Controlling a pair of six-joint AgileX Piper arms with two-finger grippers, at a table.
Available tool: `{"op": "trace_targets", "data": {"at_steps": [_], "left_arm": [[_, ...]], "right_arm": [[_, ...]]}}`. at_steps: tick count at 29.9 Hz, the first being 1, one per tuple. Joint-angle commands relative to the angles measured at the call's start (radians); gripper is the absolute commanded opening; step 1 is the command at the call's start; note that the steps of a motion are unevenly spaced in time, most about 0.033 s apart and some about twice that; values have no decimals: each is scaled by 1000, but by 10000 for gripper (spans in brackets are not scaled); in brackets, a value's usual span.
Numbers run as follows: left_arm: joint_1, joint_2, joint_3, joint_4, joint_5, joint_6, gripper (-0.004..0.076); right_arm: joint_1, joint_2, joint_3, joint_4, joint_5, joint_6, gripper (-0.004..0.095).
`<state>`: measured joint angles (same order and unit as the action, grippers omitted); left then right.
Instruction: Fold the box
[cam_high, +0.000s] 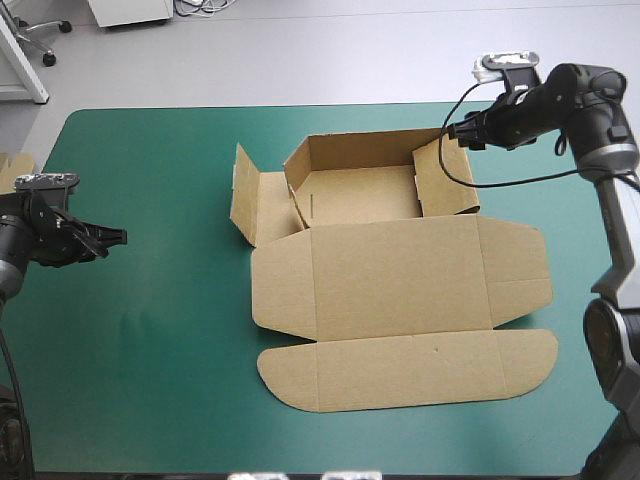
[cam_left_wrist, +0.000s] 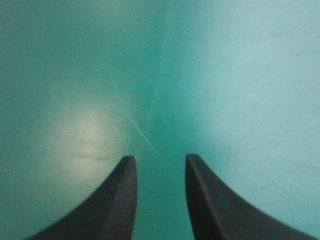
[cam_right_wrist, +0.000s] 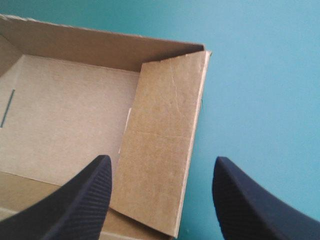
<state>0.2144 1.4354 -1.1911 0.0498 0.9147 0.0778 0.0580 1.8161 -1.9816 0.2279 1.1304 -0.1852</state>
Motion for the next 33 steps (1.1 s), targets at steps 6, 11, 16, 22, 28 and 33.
{"op": "trace_targets", "data": {"at_steps": [6, 11, 16, 22, 28, 33], "left_arm": [[-3, -35, -28, -10, -38, -5, 236], [-3, -35, -28, -18, -38, -2, 236], [-3, -35, -28, -25, -35, -2, 236], [-3, -35, -28, -34, -35, -2, 236], [-3, -35, -28, -50, -41, 6, 236], [-3, -35, -28, -50, -31, 14, 236]], "right_arm": [[40, -251, 52, -141, -7, 27, 479], [195, -317, 174, -388, -62, 148, 479], [282, -313, 224, -426, -119, 275, 484], [276, -227, 227, -583, -207, 270, 600], [266, -83, 171, -636, -209, 303, 686], [185, 44, 47, -445, -154, 315, 686]]}}
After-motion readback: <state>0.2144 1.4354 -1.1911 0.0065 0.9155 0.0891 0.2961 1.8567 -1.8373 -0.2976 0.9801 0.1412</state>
